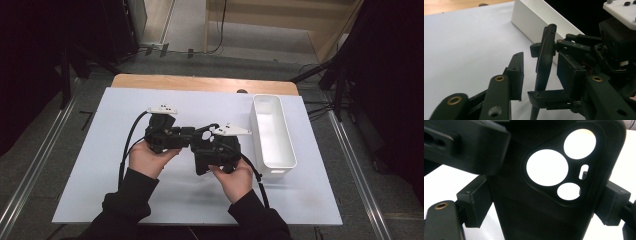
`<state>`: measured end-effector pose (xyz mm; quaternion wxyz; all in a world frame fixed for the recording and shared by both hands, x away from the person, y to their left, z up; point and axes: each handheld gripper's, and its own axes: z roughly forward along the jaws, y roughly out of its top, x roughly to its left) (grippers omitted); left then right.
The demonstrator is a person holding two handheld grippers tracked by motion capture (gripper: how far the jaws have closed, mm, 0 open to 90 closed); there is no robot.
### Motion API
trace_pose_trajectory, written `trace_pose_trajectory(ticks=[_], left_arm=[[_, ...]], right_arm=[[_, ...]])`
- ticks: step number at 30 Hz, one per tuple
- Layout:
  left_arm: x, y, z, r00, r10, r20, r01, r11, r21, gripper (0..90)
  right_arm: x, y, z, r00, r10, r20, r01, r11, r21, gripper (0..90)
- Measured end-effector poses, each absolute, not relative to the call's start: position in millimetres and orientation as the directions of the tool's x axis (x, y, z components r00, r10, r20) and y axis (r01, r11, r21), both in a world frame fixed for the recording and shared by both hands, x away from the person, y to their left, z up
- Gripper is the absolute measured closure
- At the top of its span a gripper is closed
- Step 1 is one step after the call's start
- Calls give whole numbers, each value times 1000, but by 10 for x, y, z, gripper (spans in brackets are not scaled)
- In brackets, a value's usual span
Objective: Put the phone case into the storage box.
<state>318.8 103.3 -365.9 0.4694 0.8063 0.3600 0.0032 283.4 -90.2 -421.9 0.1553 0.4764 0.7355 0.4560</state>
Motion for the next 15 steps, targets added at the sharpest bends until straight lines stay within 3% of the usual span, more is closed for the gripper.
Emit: trace_pose_trajectory(ticks=[15], left_arm=[[3212,1137,-3604,741,577,-343,574,-282,769,474]], right_arm=[[2872,-997,-4268,-483,847,221,575,117,810,124]])
